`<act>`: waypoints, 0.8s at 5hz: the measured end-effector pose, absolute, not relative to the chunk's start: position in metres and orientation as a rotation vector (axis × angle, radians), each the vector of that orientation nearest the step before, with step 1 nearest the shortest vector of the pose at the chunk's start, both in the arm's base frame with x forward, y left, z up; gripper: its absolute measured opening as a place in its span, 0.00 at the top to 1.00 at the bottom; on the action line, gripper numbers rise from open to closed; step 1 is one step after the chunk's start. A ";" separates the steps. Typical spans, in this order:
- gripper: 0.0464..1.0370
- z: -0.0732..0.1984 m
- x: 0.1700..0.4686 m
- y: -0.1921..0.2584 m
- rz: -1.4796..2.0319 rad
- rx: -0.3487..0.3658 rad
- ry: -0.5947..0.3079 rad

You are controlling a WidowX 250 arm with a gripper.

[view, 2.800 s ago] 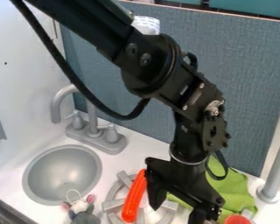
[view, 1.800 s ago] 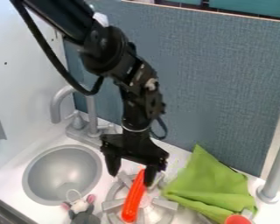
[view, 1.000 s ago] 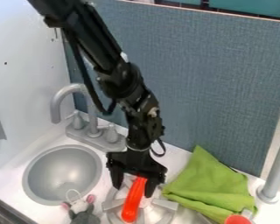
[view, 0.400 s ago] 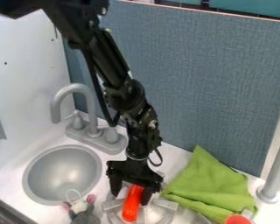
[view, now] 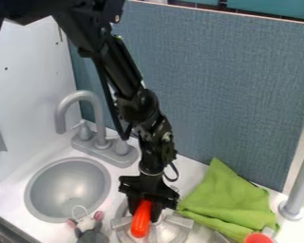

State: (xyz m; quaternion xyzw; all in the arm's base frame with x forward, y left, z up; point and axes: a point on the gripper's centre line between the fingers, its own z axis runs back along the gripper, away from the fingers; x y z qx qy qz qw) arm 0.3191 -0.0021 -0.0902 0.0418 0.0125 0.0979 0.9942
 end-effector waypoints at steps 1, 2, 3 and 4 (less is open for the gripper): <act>0.48 -0.075 0.309 -0.009 0.185 0.074 0.024; 0.48 -0.048 0.299 -0.025 0.131 0.051 0.003; 0.48 -0.036 0.272 -0.036 0.103 0.044 0.015; 0.48 -0.049 0.256 -0.048 0.048 -0.029 0.051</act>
